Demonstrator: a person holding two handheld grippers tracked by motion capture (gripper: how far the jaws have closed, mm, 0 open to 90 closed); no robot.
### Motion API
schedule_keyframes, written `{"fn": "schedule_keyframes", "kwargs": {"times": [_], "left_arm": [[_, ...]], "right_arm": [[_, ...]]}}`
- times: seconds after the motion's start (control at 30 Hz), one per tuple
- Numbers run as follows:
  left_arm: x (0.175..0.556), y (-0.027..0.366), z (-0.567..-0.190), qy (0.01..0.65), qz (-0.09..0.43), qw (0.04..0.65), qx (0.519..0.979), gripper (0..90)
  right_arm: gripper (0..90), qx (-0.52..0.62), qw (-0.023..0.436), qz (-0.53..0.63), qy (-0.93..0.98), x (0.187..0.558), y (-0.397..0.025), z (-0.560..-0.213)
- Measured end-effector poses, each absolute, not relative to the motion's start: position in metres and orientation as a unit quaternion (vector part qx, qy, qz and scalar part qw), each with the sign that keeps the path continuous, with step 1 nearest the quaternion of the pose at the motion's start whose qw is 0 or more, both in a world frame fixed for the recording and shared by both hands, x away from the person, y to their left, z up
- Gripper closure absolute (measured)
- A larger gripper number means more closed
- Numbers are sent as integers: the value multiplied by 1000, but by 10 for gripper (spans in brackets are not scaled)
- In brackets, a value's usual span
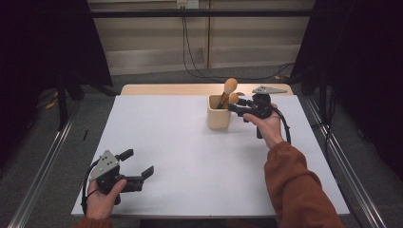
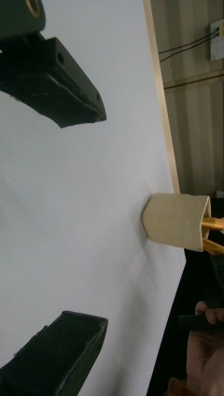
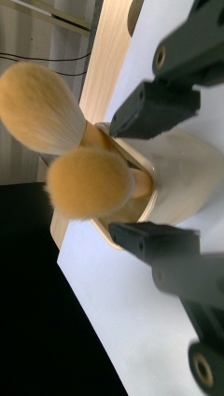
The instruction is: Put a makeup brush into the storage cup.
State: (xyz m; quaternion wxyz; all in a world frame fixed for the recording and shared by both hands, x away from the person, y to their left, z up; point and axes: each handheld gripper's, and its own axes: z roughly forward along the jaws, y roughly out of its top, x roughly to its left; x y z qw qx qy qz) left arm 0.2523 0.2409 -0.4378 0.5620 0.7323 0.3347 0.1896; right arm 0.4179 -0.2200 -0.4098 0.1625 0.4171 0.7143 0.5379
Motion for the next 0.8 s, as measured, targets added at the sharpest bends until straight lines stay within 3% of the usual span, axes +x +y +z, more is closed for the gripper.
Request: {"fn": "schedule_keyframes", "kwargs": {"times": [0.17, 0.43, 0.8], "left_arm": [[256, 238, -438, 332, 185, 563, 734, 31], [255, 241, -438, 337, 188, 563, 731, 31], [251, 243, -436, 338, 194, 565, 727, 31]], "right_arm": [[312, 414, 173, 548, 706, 412, -224, -410], [6, 424, 182, 552, 694, 403, -230, -415], [9, 415, 201, 564, 685, 383, -234, -412]]}}
